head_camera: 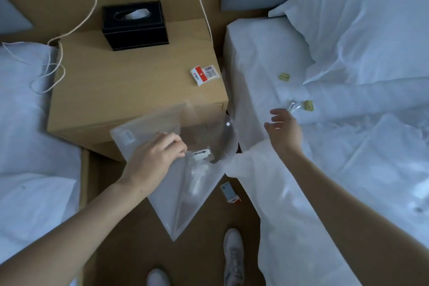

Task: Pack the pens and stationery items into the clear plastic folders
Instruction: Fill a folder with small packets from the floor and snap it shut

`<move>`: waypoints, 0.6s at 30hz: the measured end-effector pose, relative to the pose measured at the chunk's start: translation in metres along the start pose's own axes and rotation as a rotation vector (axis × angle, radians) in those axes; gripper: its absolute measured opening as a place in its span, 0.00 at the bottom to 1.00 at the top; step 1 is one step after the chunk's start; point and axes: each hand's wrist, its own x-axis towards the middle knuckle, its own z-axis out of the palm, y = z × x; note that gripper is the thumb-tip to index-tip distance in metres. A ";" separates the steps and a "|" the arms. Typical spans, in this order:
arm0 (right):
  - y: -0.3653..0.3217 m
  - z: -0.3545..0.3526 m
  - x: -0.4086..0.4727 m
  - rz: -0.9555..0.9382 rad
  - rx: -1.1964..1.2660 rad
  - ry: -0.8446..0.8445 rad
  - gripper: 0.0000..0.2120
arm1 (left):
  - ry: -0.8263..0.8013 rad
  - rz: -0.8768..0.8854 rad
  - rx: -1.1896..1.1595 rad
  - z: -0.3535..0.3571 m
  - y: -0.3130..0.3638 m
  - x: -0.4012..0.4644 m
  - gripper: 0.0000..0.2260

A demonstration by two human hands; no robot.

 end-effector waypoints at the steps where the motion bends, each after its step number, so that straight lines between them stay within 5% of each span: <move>1: 0.005 -0.004 0.018 0.016 -0.030 0.005 0.16 | -0.016 -0.004 0.000 0.003 0.002 0.004 0.10; 6: 0.028 -0.011 0.085 0.058 -0.184 0.017 0.21 | -0.033 0.023 0.027 0.017 0.007 0.031 0.02; 13: 0.044 0.000 0.126 0.162 -0.300 -0.027 0.23 | -0.045 0.007 0.040 0.029 0.004 0.050 0.11; 18: 0.052 0.013 0.135 0.182 -0.463 -0.035 0.21 | -0.055 0.031 0.040 0.037 -0.001 0.057 0.03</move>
